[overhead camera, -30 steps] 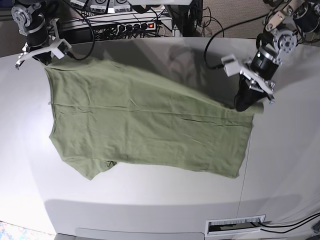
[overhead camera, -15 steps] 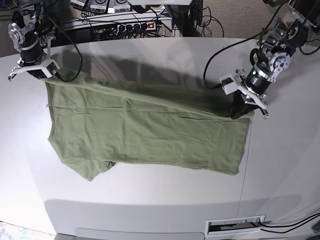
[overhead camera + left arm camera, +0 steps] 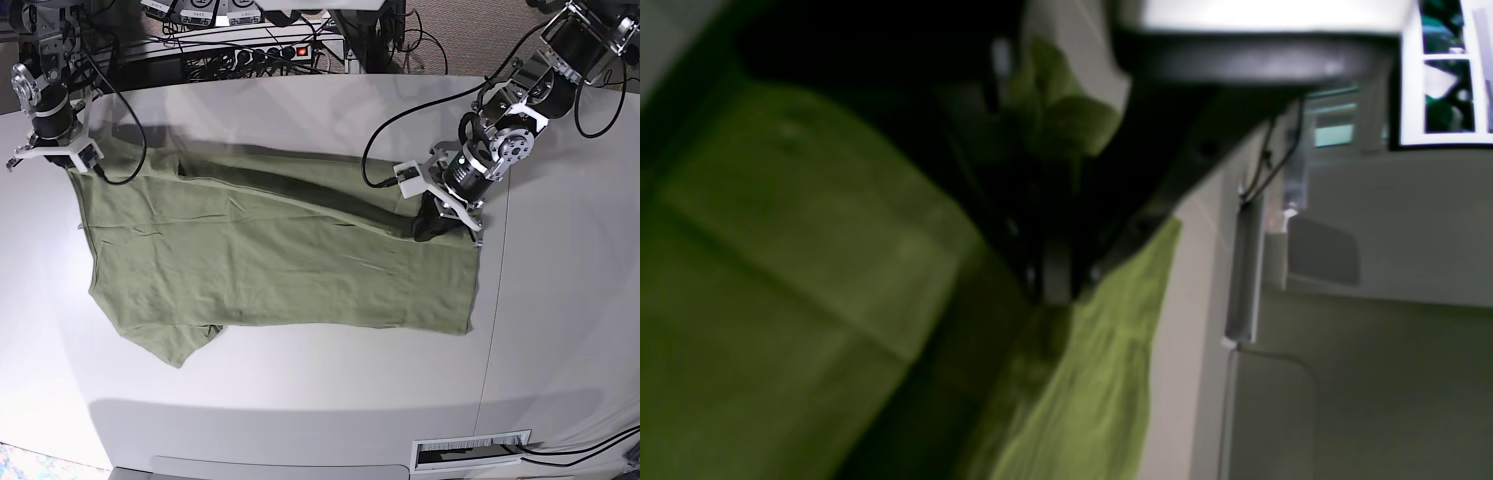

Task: Fold the T-shirt properly
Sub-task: 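Lower the held shirt back onto the table with both grippers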

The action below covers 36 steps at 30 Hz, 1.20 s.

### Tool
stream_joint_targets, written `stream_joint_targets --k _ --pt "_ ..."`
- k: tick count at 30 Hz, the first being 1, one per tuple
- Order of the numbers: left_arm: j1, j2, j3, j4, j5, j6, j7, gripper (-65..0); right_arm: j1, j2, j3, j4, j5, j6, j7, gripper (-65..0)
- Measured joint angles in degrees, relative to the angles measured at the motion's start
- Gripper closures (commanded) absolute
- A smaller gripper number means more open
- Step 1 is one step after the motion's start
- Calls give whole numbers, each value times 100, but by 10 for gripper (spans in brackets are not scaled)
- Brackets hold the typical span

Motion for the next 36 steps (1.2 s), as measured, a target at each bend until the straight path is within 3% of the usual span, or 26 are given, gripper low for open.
stream_joint_targets --k 9,12,22,28,32,36 --pt "-33 -28 -2 -116 -70 9 -37 0 496 -2 -2 -448 284 -9 13 0" --pt "-33 -31 -2 -116 -111 13 -17 0 501 -15 -2 -448 271 -13 -98 -132" --pt "-52 -188 26 -87 -68 17 278 0 501 -13 0 -446 271 -17 -136 -142" --pt "-50 -173 26 -17 -61 22 494 -194 501 -13 0 -446 271 -15 -109 -160" --pt "-46 -275 9 264 -70 24 1541 -198 501 -13 0 -446 269 -17 -46 -161" --pt "-48 -472 4 999 -114 0 1871 -197 566 2 0 -446 275 -15 -26 -161"
